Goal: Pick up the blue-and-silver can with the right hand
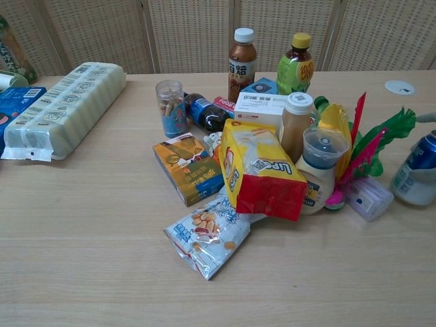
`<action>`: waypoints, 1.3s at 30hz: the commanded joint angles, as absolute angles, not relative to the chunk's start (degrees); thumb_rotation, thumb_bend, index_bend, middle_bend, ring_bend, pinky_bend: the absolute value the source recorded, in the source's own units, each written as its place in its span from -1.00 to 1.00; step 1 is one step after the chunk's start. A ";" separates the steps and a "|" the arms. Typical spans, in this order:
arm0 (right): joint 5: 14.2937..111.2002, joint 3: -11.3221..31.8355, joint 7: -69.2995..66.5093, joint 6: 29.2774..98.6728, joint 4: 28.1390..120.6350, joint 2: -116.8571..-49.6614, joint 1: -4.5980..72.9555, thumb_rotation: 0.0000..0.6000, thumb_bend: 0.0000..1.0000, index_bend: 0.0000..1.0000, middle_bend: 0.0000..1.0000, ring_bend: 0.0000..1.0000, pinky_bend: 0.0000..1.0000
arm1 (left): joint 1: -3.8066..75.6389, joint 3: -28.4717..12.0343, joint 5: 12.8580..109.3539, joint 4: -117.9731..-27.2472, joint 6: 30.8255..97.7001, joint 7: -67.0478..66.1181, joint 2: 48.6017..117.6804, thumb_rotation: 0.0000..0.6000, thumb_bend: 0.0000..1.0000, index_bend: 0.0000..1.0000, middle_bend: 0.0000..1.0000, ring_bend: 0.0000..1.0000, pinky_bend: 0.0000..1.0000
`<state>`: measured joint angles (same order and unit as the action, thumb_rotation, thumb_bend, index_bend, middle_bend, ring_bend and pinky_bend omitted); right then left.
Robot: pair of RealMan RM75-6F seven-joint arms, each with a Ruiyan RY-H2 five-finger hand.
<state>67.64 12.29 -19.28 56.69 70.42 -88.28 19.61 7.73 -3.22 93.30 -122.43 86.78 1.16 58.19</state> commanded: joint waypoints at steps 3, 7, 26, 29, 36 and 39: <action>68.79 12.56 -18.96 58.56 72.16 -86.67 19.29 1.00 -1.00 -1.00 -0.28 0.37 0.26 | 7.61 -3.10 93.57 -122.42 86.92 1.20 58.18 1.00 -0.53 -0.86 -0.87 -0.96 -1.00; 69.65 13.41 -18.41 60.42 75.55 -83.75 19.07 1.00 -1.00 -1.00 -0.25 0.39 0.28 | 7.34 -2.85 93.97 -122.35 87.22 1.37 58.16 1.00 -0.53 -0.86 -0.87 -0.96 -1.00; 69.92 19.17 -13.54 66.24 97.37 -66.69 18.91 1.00 -1.00 -1.00 -0.19 0.46 0.33 | 5.40 -1.40 96.77 -120.15 89.98 4.92 57.92 1.00 -0.53 -0.86 -0.87 -0.96 -1.00; 69.51 20.23 -13.08 66.52 100.19 -64.61 19.30 1.00 -1.00 -1.00 -0.19 0.46 0.34 | 5.17 -1.30 96.75 -119.53 90.28 5.70 57.78 1.00 -0.53 -0.86 -0.87 -0.96 -1.00; 68.56 22.02 -11.53 67.42 105.65 -60.62 20.01 1.00 -1.00 -1.00 -0.19 0.46 0.34 | 4.80 -1.13 96.35 -117.66 90.69 7.85 58.23 1.00 -0.53 -0.86 -0.87 -0.96 -1.00; 67.96 22.31 -10.86 67.54 107.17 -59.37 20.29 1.00 -1.00 -1.00 -0.19 0.46 0.34 | 4.88 -1.19 96.24 -117.00 90.60 8.47 58.61 1.00 -0.53 -0.86 -0.87 -0.96 -1.00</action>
<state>68.25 22.08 -11.17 67.40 106.78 -59.74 20.11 4.86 -1.18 96.28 -117.07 90.62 8.40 58.55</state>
